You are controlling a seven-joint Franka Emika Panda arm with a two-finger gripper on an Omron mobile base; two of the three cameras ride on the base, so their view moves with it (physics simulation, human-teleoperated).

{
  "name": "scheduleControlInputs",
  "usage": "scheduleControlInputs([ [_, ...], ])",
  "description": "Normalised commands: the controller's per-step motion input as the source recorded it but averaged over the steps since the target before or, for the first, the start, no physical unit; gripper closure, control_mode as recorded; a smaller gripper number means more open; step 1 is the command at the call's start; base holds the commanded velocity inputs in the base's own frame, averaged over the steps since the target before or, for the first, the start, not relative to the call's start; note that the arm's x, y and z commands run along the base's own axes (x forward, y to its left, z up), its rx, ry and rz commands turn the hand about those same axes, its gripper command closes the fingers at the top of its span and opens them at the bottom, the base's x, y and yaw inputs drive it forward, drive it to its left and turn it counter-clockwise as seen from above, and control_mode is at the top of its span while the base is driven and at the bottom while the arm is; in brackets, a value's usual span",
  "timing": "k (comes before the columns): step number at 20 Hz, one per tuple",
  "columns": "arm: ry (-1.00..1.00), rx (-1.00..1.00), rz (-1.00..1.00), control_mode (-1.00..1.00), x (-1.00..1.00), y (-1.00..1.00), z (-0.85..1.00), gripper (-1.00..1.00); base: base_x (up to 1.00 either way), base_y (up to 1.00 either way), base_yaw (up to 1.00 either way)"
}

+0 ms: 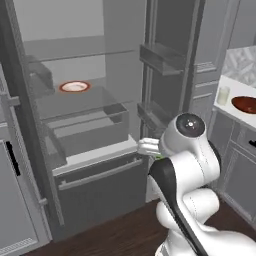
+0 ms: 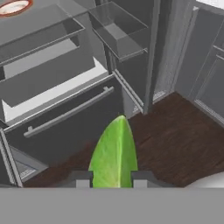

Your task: Grab a lemon wedge from the fridge and one ice cube from the ice bowl, and put them in the glass of lemonade.

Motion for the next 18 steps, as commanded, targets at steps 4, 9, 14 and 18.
scheduleControlInputs([
  [4, 0.0, 0.0, 0.0, 1.0, 0.0, 0.0, 0.0, 1.0, -0.69, -0.4, -0.69],
  [9, 0.0, 0.0, 0.0, 1.0, 0.0, 0.0, 0.0, 1.0, -0.03, -0.96, -0.65],
  [14, 0.0, 0.0, 0.0, 1.0, 0.0, 0.0, 0.0, 1.0, 0.74, -0.9, -0.49],
  [18, 0.0, 0.0, 0.0, 1.0, 0.0, 0.0, 0.0, 1.0, 1.0, -0.19, -0.07],
])
